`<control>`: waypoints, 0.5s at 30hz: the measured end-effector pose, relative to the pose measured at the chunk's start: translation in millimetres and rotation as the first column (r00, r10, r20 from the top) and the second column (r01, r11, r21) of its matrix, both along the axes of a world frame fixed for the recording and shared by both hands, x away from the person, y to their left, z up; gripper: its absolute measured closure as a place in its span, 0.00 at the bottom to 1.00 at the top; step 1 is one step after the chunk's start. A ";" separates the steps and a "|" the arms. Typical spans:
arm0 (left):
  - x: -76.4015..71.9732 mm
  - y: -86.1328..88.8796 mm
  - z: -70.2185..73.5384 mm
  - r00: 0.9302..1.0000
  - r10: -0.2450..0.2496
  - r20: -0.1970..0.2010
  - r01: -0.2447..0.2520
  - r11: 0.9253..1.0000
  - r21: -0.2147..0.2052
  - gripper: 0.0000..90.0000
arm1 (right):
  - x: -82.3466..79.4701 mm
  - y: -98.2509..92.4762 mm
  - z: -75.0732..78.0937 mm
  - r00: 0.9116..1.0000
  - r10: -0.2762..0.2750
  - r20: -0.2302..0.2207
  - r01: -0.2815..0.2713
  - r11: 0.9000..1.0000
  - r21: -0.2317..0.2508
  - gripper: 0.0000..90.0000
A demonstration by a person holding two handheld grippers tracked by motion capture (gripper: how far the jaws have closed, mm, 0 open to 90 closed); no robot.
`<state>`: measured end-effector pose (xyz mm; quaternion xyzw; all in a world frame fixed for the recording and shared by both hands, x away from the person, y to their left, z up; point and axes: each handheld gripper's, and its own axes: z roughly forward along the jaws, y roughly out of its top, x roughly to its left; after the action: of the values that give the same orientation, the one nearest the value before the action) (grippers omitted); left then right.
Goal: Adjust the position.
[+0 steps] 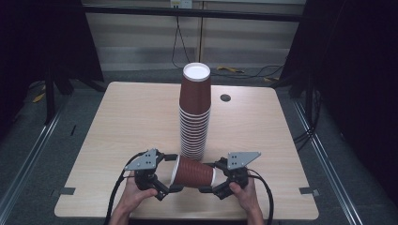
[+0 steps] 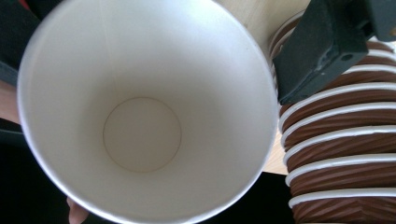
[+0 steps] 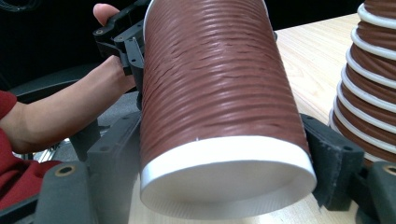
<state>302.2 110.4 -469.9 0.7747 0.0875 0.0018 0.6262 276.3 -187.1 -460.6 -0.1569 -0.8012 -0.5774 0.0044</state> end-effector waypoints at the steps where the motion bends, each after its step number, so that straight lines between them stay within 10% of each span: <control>1: 0.1 -0.7 0.1 1.000 -0.008 -0.004 0.008 1.000 -0.010 0.00 | -0.2 -0.4 0.2 1.000 -0.001 0.001 0.001 1.000 0.000 0.25; 15: 0.6 -4.4 3.9 0.998 -0.054 -0.015 0.054 0.998 -0.016 0.04 | 0.2 2.9 -2.5 1.000 0.020 0.002 -0.020 1.000 -0.013 0.25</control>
<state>302.8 106.0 -466.0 0.7719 0.0712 -0.0217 0.6314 276.5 -184.2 -463.1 -0.1483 -0.8066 -0.5721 0.0082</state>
